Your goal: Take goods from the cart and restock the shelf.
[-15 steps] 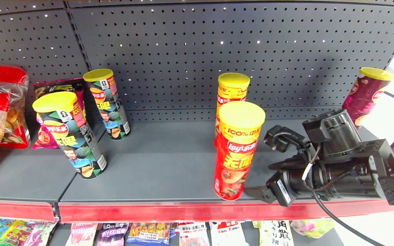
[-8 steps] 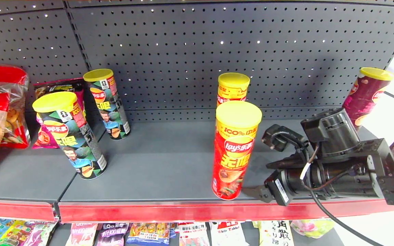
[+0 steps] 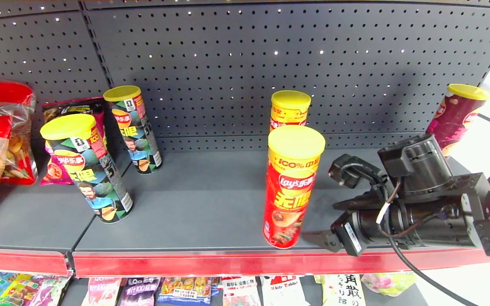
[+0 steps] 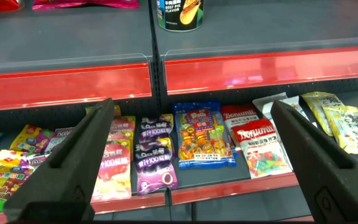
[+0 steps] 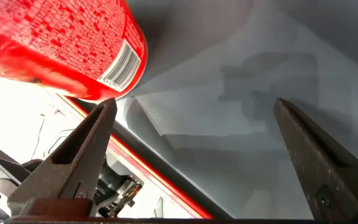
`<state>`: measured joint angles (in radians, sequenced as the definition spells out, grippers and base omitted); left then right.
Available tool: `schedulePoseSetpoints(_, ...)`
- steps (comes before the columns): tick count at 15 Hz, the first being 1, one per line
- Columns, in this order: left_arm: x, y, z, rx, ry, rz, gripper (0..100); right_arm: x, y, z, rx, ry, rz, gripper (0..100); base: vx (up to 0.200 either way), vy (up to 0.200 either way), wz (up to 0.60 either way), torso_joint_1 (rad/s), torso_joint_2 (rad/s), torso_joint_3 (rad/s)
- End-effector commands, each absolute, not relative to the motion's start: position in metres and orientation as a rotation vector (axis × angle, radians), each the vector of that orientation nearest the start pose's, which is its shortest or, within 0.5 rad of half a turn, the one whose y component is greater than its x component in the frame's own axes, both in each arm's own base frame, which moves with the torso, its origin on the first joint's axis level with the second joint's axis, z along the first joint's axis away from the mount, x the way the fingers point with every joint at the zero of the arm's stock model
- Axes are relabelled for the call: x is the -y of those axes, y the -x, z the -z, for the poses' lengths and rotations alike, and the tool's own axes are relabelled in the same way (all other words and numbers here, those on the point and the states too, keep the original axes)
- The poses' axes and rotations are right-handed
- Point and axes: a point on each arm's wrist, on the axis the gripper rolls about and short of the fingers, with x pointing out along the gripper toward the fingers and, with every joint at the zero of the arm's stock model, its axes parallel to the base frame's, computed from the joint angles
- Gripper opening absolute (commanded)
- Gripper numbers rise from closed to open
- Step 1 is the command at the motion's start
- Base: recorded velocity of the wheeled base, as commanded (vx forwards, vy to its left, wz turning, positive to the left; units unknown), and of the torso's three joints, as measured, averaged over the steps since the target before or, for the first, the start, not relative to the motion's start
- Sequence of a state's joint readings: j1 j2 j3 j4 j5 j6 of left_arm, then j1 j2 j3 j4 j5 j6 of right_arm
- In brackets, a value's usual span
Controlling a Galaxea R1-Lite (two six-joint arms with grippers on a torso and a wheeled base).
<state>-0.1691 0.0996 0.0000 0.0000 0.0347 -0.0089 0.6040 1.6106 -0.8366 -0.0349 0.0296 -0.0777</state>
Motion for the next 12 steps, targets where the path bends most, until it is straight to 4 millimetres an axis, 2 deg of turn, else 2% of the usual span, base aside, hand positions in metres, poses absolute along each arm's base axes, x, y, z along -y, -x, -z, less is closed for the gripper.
schedulePoseSetpoints(1, -0.003, 0.015, -0.077, -0.101, -0.001, 0.133, 100, -0.146, -0.212, -0.171, -0.664, 0.282, -0.616, 100, 0.000, 0.000, 0.00, 0.000, 0.00, 0.000)
schedulePoseSetpoints(4, -0.003, 0.015, -0.077, -0.101, -0.001, 0.133, 100, -0.134, -0.196, -0.191, -0.591, 0.244, -0.588, 100, 0.000, 0.000, 0.00, 0.000, 0.00, 0.000)
schedulePoseSetpoints(6, -0.003, 0.015, -0.077, -0.101, -0.001, 0.133, 100, -0.117, -0.170, -0.209, -0.507, 0.216, -0.580, 100, 0.000, 0.000, 0.00, 0.000, 0.00, 0.000)
schedulePoseSetpoints(8, -0.003, 0.015, -0.077, -0.101, -0.001, 0.133, 100, -0.100, -0.144, -0.210, -0.464, 0.214, -0.595, 100, 0.000, 0.000, 0.00, 0.000, 0.00, 0.000)
schedulePoseSetpoints(10, -0.003, 0.015, -0.077, -0.101, -0.001, 0.133, 100, -0.071, -0.104, -0.205, -0.379, 0.224, -0.641, 100, 0.000, 0.000, 0.00, 0.000, 0.00, 0.000)
schedulePoseSetpoints(12, -0.003, 0.015, -0.077, -0.101, -0.001, 0.133, 100, -0.045, -0.073, -0.197, -0.285, 0.230, -0.671, 100, 0.000, 0.000, 0.00, 0.000, 0.00, 0.000)
